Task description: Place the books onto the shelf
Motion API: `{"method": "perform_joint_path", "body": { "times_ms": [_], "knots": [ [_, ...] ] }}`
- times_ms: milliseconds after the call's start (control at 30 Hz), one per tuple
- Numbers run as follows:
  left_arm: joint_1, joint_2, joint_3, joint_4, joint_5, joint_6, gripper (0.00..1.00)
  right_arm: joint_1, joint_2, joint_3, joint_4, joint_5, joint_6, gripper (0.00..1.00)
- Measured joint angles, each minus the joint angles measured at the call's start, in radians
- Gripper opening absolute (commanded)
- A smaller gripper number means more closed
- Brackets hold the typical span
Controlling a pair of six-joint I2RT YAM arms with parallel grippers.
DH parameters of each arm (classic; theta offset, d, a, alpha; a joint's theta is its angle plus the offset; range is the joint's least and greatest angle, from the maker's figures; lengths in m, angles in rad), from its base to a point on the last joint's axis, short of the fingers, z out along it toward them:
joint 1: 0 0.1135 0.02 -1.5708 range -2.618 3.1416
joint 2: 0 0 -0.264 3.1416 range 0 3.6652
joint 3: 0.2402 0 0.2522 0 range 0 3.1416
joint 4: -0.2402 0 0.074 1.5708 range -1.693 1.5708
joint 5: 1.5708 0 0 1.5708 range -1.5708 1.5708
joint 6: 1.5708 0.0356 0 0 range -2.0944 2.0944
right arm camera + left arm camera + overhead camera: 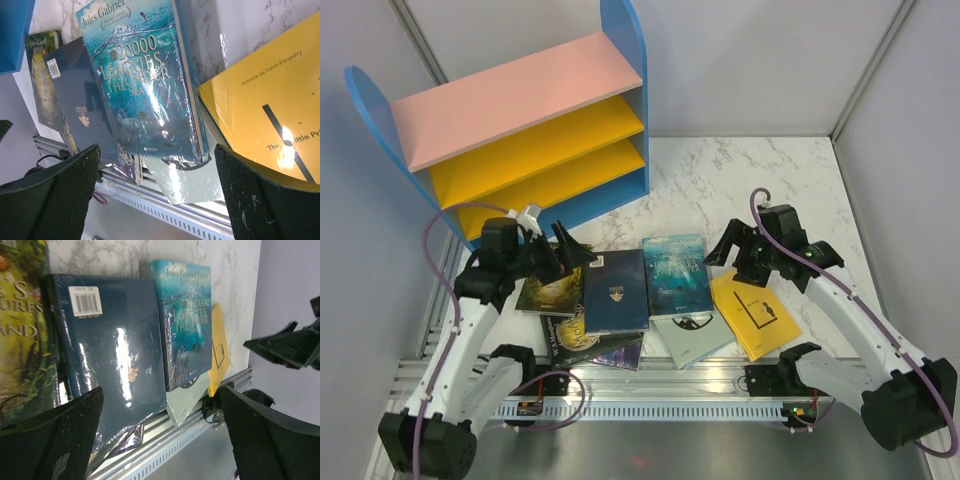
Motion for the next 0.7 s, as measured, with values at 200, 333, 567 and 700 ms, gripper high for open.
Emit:
{"method": "perform_joint_path", "body": {
  "times_ms": [200,333,567,700],
  "knots": [
    [-0.266,0.245,0.063,0.099,-0.014,-0.039,1.0,0.0,0.128,-0.001,0.08,-0.006,-0.011,0.98],
    [-0.38,0.411,0.142,0.177,-0.024,-0.061,1.0,0.0,0.219,-0.001,0.126,-0.014,-0.026,0.98],
    [-0.422,0.703,0.323,0.241,-0.081,-0.058,1.0,0.0,0.299,-0.004,0.159,-0.025,-0.052,0.98],
    [-0.422,0.845,0.428,0.248,-0.13,-0.033,1.0,0.0,0.302,-0.008,0.164,-0.027,-0.065,0.98]
  ]
}}
